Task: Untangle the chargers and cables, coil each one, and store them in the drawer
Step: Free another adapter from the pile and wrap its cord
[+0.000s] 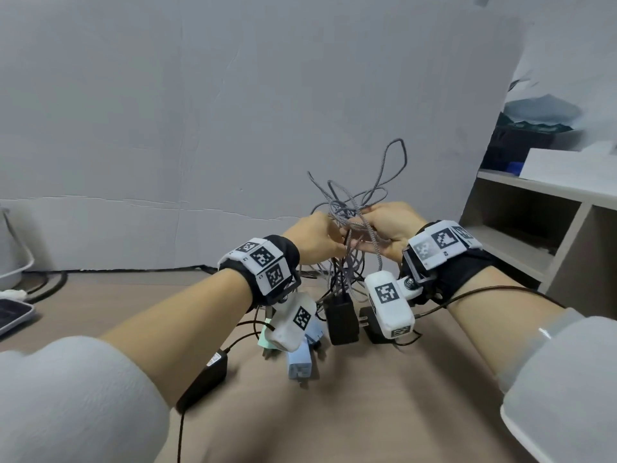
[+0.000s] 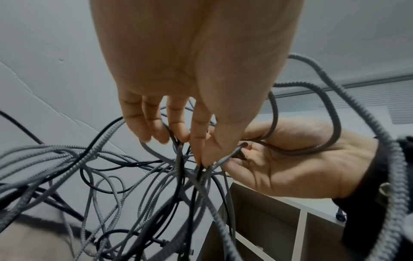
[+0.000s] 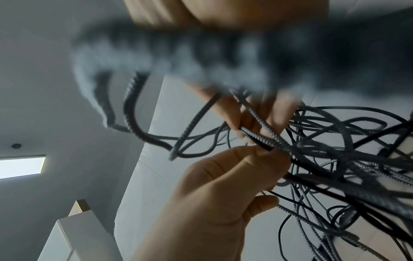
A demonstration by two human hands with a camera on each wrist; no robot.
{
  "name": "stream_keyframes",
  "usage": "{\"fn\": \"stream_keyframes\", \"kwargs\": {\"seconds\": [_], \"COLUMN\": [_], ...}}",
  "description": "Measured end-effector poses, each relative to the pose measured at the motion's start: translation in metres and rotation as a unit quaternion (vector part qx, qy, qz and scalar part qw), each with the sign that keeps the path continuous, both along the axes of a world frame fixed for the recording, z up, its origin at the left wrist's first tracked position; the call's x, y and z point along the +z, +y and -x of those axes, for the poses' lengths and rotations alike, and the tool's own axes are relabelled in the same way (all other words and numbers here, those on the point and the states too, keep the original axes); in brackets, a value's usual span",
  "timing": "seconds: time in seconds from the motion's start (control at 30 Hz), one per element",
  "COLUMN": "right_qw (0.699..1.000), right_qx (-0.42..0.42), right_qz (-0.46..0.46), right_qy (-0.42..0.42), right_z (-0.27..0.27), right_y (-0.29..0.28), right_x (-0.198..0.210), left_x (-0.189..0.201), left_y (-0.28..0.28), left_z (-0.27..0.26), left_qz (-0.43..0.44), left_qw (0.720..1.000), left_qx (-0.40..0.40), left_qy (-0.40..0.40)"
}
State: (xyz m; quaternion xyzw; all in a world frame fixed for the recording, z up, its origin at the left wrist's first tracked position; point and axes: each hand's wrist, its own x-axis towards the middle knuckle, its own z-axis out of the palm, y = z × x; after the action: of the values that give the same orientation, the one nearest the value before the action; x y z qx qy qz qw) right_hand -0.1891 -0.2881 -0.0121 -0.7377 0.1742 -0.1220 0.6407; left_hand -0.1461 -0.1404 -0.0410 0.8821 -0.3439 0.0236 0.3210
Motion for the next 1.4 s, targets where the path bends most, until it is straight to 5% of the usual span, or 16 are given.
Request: {"fn": "stream_keyframes", "kwargs": {"seconds": [0.1, 0.2, 0.33, 0.57, 0.7, 0.83, 1.0, 1.27, 1.4], "right_qw": [1.000, 1.000, 0.999, 0.995, 0.984, 0.961, 0.851, 0.876, 0.873], "right_qx": [-0.001, -0.016, 0.003, 0.049, -0.017, -0.054, 0.077, 0.054, 0.041], "right_qz": [0.000, -0.009, -0.013, -0.017, 0.151, 0.262, 0.497, 0.470, 0.484], "right_qy": [0.001, 0.002, 0.044, 0.081, 0.097, -0.074, -0.147, -0.098, -0.040], "right_z": [-0.001, -0.002, 0.000, 0.014, 0.024, 0.031, 0.033, 0.010, 0.007], "right_y": [-0.002, -0.007, -0.016, -0.023, -0.030, -0.011, 0.031, 0.023, 0.014], "right_x": [-0.001, -0.003, -0.014, -0.003, 0.025, 0.045, 0.028, -0.002, -0.002], "left_x": [0.001, 0.005, 0.014, 0.018, 0.020, 0.028, 0.036, 0.046, 0.048], "left_y": [0.005, 0.012, 0.024, 0.035, 0.036, 0.033, 0.025, 0.027, 0.035], "left_z": [-0.001, -0.004, -0.011, -0.023, -0.027, -0.026, -0.022, -0.030, -0.036], "left_qz": [-0.011, 0.065, 0.229, 0.291, 0.319, 0.320, 0.339, 0.477, 0.457], "left_qw": [1.000, 0.995, 0.953, 0.905, 0.879, 0.870, 0.853, 0.749, 0.772], "left_qx": [-0.004, -0.018, -0.035, -0.063, -0.069, -0.074, -0.074, -0.027, -0.018], "left_qy": [0.016, 0.079, 0.194, 0.305, 0.348, 0.368, 0.389, 0.459, 0.441]}}
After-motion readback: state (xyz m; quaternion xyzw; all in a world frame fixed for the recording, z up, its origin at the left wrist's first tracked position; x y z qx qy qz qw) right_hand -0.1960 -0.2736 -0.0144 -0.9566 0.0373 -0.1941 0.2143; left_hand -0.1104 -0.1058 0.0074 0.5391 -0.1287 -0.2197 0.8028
